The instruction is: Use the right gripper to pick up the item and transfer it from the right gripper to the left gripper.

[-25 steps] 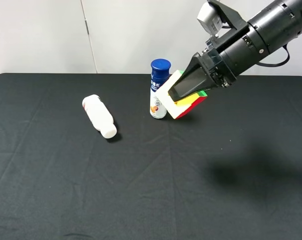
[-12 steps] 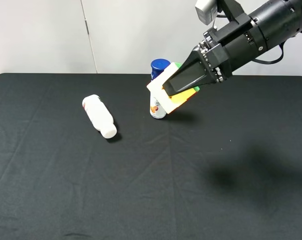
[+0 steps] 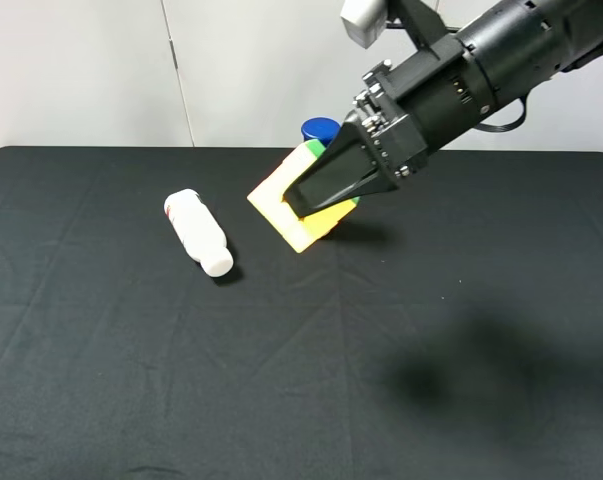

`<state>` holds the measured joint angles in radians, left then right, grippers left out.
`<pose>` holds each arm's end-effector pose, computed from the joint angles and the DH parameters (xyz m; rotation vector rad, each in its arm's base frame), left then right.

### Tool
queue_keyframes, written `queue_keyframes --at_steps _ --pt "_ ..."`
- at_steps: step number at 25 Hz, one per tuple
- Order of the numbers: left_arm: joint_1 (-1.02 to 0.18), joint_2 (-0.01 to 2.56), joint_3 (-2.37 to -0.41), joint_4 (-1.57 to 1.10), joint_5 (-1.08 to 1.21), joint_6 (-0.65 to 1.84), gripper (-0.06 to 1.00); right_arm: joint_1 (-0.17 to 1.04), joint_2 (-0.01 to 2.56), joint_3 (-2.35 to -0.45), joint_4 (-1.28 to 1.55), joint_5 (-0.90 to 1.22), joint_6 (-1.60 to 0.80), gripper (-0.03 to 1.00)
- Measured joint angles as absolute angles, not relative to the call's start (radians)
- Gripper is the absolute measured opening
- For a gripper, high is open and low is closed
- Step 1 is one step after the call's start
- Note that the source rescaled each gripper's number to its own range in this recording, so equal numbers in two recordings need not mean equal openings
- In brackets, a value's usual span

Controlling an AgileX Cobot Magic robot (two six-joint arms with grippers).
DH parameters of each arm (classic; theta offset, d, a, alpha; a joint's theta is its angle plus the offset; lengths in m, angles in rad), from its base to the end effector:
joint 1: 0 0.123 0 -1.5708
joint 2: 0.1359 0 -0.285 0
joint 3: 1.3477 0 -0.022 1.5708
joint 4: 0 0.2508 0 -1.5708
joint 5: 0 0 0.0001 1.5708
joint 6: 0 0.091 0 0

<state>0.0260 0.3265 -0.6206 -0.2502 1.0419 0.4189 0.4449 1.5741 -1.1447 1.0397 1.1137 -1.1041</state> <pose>0.0409 -0.0184 0.3102 0.4073 2.1628 -0.0621 0.2468 0.1957 0.2894 -1.3111 2.1145 1.1682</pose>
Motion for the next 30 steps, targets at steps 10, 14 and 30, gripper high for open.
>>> queue_keyframes --at_steps 10,14,30 --pt "-0.059 0.399 -0.629 -0.302 0.951 0.514 0.97 0.49 1.574 -1.145 1.062 1.115 -1.099 0.0" --pt "-0.088 0.402 -0.629 -0.311 0.934 0.527 0.97 0.49 1.574 -1.145 1.085 1.117 -1.098 0.0" --pt "-0.114 0.441 -0.636 -0.447 0.889 0.6 0.96 0.49 1.574 -1.145 1.161 1.099 -1.002 0.0"
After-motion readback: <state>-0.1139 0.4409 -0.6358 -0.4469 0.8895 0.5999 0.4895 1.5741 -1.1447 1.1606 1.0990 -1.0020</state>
